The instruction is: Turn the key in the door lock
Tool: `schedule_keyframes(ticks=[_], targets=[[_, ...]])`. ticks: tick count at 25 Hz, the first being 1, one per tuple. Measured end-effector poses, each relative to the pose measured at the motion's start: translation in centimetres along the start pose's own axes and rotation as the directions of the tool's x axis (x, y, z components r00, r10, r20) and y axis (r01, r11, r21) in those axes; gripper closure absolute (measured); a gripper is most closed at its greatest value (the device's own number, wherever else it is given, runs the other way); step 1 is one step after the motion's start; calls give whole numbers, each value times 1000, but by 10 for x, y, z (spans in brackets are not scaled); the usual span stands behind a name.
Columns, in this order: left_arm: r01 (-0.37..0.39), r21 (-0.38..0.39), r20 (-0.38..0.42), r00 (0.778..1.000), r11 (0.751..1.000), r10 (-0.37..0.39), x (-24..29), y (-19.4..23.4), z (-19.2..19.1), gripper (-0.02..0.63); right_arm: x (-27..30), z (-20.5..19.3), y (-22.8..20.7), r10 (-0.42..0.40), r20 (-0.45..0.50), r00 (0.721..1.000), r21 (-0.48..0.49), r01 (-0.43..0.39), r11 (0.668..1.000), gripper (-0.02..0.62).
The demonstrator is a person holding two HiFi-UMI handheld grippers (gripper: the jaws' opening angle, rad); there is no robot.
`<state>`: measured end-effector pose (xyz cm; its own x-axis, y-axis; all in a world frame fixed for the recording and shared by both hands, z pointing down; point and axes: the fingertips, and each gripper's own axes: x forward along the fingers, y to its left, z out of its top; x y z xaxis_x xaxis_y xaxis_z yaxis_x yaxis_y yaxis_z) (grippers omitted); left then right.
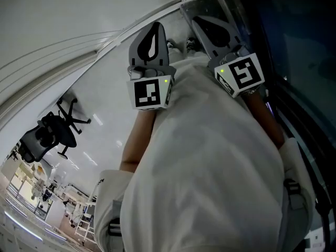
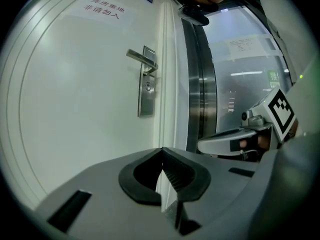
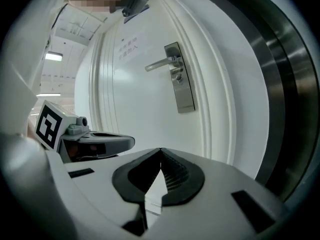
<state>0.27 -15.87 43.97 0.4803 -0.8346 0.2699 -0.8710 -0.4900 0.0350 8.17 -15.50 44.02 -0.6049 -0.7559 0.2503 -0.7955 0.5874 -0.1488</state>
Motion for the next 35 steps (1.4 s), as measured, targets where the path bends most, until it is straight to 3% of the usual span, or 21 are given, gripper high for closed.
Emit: schedule_keyframes(ticks=[3, 8, 18, 23, 29, 35], targets=[[2, -8, 25, 1000, 1000, -2, -5, -14, -3, 597, -6, -2, -2, 27, 1, 1000, -26, -27, 999, 591], [36, 41, 21, 999, 999, -37, -1, -49, -5, 596, -13, -12, -17, 65, -16, 998, 74, -64, 995, 591], [33, 95, -11, 999, 995, -32, -4, -50, -1, 597, -14, -10, -37, 9, 25, 1000, 201, -14, 979, 591], [41, 100, -3, 999, 994, -41, 4, -45, 4, 597, -12, -10, -28, 50, 8, 999, 134, -51, 990, 591], [130, 78, 2, 991, 988, -131, 20, -62, 2, 597, -15, -6, -26, 28, 38, 999, 113, -32, 993, 591], [97, 108, 3, 995, 989, -98, 18, -59, 7, 597, -10, 5, -19, 83, 67, 994, 88, -88, 992, 592]])
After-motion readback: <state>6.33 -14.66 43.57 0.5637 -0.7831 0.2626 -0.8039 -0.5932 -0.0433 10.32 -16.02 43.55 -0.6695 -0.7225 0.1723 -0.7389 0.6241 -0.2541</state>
